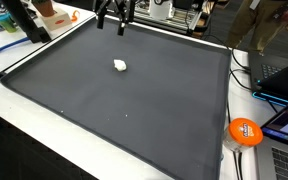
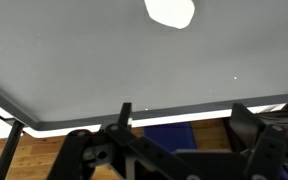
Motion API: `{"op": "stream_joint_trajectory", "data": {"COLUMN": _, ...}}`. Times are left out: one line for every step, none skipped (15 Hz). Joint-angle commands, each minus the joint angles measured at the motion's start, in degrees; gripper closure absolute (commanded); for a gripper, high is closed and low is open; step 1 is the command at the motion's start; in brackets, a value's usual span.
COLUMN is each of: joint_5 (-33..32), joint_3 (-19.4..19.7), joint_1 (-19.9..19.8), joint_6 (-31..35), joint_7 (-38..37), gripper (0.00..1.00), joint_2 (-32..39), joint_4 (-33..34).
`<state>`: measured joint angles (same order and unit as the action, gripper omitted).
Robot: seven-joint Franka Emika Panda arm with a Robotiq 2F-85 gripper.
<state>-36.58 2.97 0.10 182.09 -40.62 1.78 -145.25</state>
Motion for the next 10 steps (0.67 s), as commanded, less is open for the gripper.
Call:
{"op": "stream_joint_trajectory", "data": {"joint_5": -4.0, "joint_3": 1.6, "joint_1": 0.0, "joint_6": 2.3, "joint_7": -1.7, "gripper": 0.0, "joint_2": 1.6, "joint_4": 0.2}}
{"op": "stream_joint_trajectory", "data": {"joint_5": -5.1, "joint_3": 2.0, "joint_1": 0.1, "joint_6": 2.7, "joint_7": -1.5, "gripper": 0.0, "joint_2": 2.0, "joint_4": 0.5}}
{"op": "stream_joint_trajectory", "data": {"joint_5": -6.6, "joint_3": 2.7, "joint_1": 0.3, "joint_6": 2.9, "joint_7": -1.5, "gripper": 0.0, "joint_2": 2.4, "joint_4": 1.0}}
{"op": "stream_joint_trajectory", "data": {"joint_5": -7.2, "joint_3": 2.8, "joint_1": 0.4, "joint_6": 3.1, "joint_7": -0.9, "gripper": 0.0, "joint_2": 3.2, "joint_4": 1.0}}
{"op": "stream_joint_trajectory", "data": {"joint_5": -8.4, "joint_3": 3.2, "joint_1": 0.6, "joint_6": 2.9, "joint_7": -0.6, "gripper": 0.0, "joint_2": 3.5, "joint_4": 1.2}}
{"op": "stream_joint_trajectory", "data": {"joint_5": -8.6, "joint_3": 2.8, "joint_1": 0.7, "joint_6": 3.3, "joint_7": 0.3, "gripper": 0.0, "joint_2": 4.3, "joint_4": 0.8}}
{"op": "stream_joint_trajectory", "data": {"joint_5": -9.3, "joint_3": 2.9, "joint_1": 0.9, "joint_6": 2.5, "joint_7": 0.4, "gripper": 0.0, "joint_2": 4.6, "joint_4": 0.7}}
{"op": "stream_joint_trajectory", "data": {"joint_5": -9.5, "joint_3": 2.7, "joint_1": 1.0, "joint_6": 2.6, "joint_7": 0.6, "gripper": 0.0, "joint_2": 5.2, "joint_4": 0.5}}
{"op": "stream_joint_trajectory", "data": {"joint_5": -10.0, "joint_3": 2.8, "joint_1": 1.3, "joint_6": 2.7, "joint_7": 0.6, "gripper": 0.0, "joint_2": 5.7, "joint_4": 0.6}}
{"op": "stream_joint_trajectory", "data": {"joint_5": -10.3, "joint_3": 2.8, "joint_1": 1.6, "joint_6": 2.5, "joint_7": 0.6, "gripper": 0.0, "joint_2": 6.1, "joint_4": 0.7}}
